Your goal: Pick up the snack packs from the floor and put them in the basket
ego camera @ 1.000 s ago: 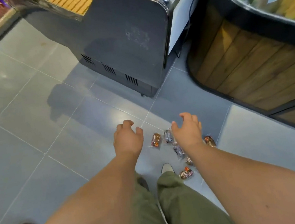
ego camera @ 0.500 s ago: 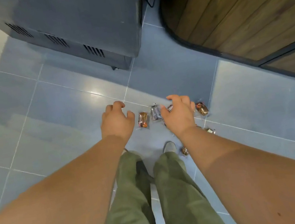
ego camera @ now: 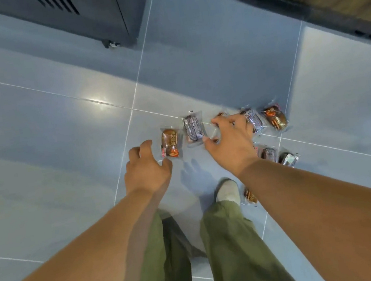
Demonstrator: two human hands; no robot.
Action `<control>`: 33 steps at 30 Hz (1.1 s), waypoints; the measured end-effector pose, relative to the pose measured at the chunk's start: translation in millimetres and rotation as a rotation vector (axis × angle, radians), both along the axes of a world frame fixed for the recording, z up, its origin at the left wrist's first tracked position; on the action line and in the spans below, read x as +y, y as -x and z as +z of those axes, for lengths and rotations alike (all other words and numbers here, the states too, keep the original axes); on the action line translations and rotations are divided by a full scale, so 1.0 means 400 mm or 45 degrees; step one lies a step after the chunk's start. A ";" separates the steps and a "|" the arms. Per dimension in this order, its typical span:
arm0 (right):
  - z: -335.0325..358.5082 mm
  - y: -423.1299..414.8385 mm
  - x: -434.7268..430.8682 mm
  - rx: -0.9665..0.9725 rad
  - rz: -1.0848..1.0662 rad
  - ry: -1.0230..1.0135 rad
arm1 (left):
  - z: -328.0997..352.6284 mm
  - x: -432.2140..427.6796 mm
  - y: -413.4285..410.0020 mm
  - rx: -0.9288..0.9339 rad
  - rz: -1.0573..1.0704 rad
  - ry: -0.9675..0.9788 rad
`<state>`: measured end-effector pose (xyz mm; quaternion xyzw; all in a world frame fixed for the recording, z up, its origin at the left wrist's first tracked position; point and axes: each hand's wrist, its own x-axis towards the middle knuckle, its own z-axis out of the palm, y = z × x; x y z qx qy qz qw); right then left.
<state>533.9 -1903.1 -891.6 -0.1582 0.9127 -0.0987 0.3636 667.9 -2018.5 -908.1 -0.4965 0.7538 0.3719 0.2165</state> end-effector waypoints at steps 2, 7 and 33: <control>-0.087 0.003 0.004 0.002 0.016 -0.004 | -0.081 0.017 -0.001 -0.031 0.017 -0.018; -0.280 0.002 -0.010 -0.021 0.039 0.009 | -0.282 0.032 0.014 -0.037 0.013 -0.025; -0.516 0.020 -0.073 -0.200 0.012 -0.119 | -0.502 0.012 0.066 0.021 0.167 0.012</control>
